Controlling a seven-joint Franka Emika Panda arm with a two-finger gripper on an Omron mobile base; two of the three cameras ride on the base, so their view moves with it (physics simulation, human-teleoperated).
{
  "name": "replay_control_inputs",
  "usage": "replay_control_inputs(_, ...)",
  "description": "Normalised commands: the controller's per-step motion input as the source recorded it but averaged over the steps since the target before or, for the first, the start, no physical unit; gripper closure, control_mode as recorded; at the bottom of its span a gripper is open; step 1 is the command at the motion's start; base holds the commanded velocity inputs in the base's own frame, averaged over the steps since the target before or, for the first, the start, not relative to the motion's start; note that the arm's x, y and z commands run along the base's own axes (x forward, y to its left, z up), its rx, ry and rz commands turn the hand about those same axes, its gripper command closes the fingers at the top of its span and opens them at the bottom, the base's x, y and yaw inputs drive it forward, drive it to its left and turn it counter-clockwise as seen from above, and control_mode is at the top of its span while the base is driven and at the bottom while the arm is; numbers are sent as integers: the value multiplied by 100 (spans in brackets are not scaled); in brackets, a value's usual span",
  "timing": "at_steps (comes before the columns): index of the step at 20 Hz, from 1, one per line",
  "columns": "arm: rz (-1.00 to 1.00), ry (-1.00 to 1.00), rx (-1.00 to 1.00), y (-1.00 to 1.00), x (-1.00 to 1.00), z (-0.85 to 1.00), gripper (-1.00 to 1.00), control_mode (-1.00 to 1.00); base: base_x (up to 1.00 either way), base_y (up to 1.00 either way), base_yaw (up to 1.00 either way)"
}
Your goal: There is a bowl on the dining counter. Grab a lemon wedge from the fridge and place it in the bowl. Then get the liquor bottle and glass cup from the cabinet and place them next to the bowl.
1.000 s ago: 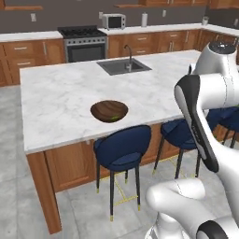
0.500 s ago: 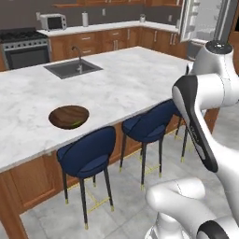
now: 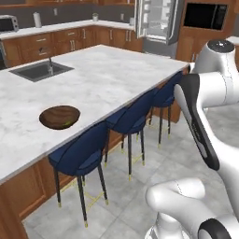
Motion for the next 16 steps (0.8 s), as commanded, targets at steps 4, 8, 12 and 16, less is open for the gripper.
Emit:
replay_control_inputs(4,0,0,0,0,0,0,-100,100,-67,98,-30)
replay_control_inputs(8,0,0,0,0,0,0,-100,100,-60,100,-26)
replay_control_inputs(12,0,0,0,0,0,0,-100,100,-54,100,-27)
replay_control_inputs(16,0,0,0,0,0,0,-100,100,-58,100,-27)
